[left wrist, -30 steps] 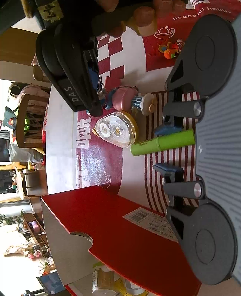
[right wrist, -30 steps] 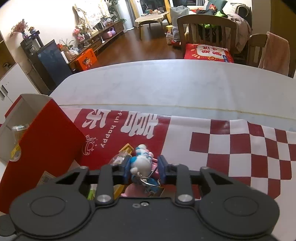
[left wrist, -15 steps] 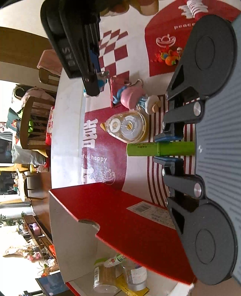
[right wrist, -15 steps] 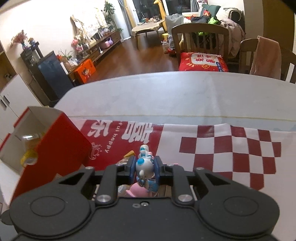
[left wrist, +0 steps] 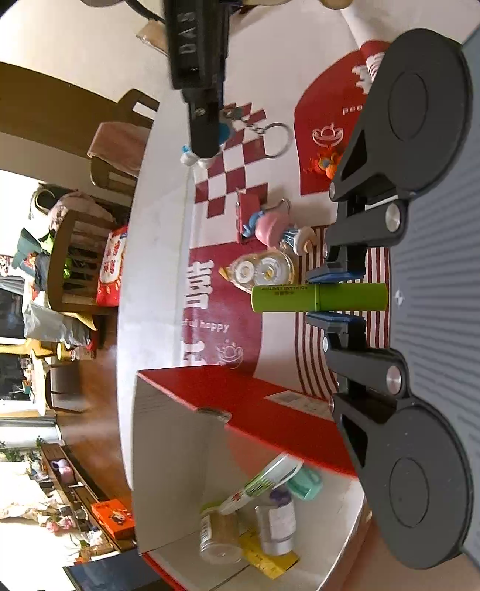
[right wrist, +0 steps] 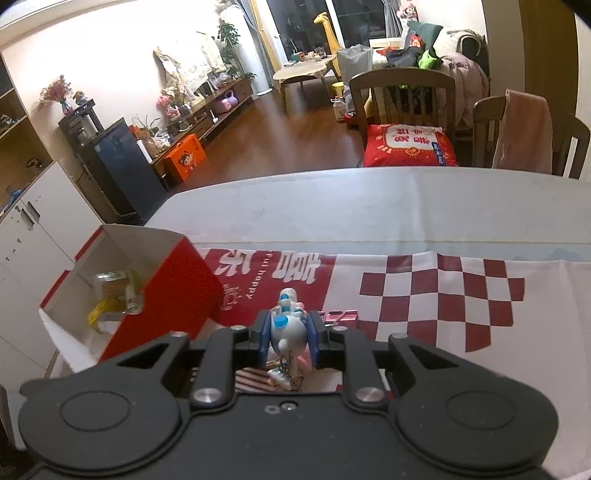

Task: Organize rigid objects
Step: 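Carry the green marker and bunny keychain over the shoebox with both tools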

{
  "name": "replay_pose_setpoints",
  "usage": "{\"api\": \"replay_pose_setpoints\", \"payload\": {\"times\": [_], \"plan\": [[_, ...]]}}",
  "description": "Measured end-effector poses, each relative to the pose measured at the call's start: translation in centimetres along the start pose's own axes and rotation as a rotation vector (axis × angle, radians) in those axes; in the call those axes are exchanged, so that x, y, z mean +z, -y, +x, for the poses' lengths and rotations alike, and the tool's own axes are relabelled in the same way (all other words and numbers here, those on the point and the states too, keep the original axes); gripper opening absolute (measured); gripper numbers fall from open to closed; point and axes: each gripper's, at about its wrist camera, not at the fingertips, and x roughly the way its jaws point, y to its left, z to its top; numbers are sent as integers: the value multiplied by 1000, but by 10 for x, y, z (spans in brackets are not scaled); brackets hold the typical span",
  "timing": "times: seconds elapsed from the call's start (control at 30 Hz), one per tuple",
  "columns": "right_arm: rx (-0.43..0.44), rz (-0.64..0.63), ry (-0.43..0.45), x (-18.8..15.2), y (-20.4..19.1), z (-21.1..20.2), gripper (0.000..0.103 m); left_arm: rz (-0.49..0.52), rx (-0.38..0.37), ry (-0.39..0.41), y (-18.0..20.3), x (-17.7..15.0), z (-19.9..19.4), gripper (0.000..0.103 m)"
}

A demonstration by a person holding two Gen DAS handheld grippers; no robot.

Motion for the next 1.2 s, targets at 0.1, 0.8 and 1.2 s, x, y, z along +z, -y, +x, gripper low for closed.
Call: {"api": "replay_pose_setpoints", "payload": {"times": [0.1,0.8,1.2], "plan": [[-3,-11,5,-1,-11,-14,20,8,-19,2,-4,7,-14,16],[23,-62,82,6,-120,-38,20,42,-95,51,-106,52,-87,17],[9,-84,85,7,-183,-3,20,54,-89,37,-186,62,-90,16]]}}
